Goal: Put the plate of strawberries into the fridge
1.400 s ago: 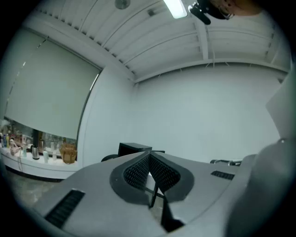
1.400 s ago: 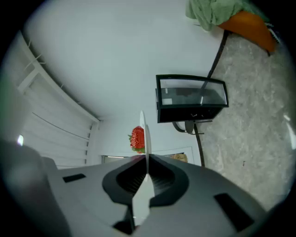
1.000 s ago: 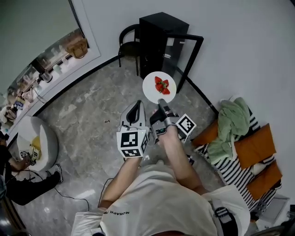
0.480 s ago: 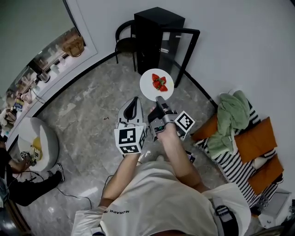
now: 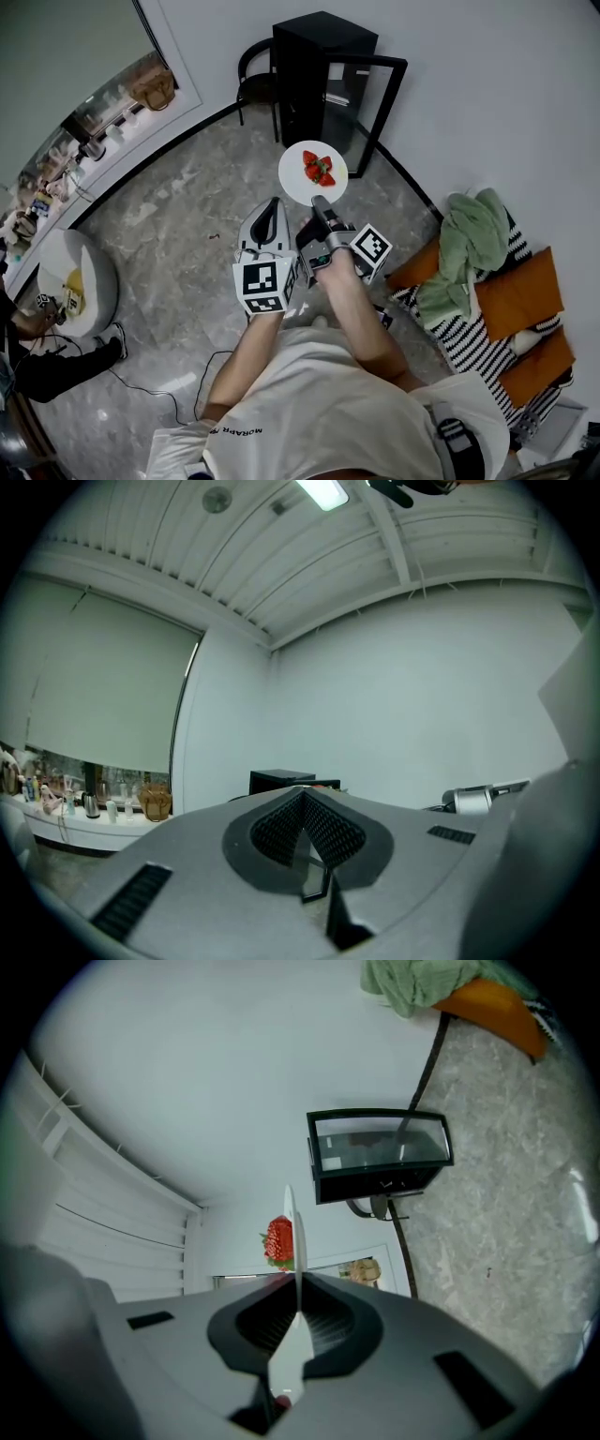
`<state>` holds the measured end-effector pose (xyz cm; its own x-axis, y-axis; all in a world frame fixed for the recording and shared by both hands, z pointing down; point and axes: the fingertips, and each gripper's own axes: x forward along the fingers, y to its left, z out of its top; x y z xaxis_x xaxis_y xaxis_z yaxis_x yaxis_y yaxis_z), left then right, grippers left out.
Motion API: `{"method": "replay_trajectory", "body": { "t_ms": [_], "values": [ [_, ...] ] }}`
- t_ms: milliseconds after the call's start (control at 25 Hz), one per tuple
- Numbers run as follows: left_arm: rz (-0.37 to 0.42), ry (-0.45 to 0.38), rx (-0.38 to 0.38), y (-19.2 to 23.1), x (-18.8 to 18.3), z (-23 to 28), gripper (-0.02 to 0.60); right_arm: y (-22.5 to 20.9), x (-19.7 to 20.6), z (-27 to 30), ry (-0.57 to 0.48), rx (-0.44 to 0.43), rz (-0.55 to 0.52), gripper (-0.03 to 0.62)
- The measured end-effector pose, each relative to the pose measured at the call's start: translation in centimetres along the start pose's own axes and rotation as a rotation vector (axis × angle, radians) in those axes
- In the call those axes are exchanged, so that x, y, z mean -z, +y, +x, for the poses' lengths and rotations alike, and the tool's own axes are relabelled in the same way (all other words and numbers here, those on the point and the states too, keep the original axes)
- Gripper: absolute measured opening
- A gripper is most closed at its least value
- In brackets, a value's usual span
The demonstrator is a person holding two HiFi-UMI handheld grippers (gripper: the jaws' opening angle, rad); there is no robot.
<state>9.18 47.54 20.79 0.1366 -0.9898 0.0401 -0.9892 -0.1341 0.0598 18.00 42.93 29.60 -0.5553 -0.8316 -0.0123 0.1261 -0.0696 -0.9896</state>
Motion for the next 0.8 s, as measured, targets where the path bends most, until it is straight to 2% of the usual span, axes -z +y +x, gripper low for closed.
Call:
{"method": "replay_trajectory", "body": {
  "t_ms": [480,640,800],
  "values": [
    [0.019,0.007,-0.062,-2.2,1.6,1.2,0.000,-1.1,-2.8,0.2,0.055,-0.004,-0.007,0.021],
    [0.029,-0.002,-0.071,-1.7,2.2,2.1,0.000,-1.6,-3.1,1.2,0.069,0.011,-0.015,0.021],
    [0.007,0.006,-0.074,-0.5,2.9,4.1,0.000,-2.1,-3.2,3.5,0.080,0.013,-0.016,0.021]
  ]
}}
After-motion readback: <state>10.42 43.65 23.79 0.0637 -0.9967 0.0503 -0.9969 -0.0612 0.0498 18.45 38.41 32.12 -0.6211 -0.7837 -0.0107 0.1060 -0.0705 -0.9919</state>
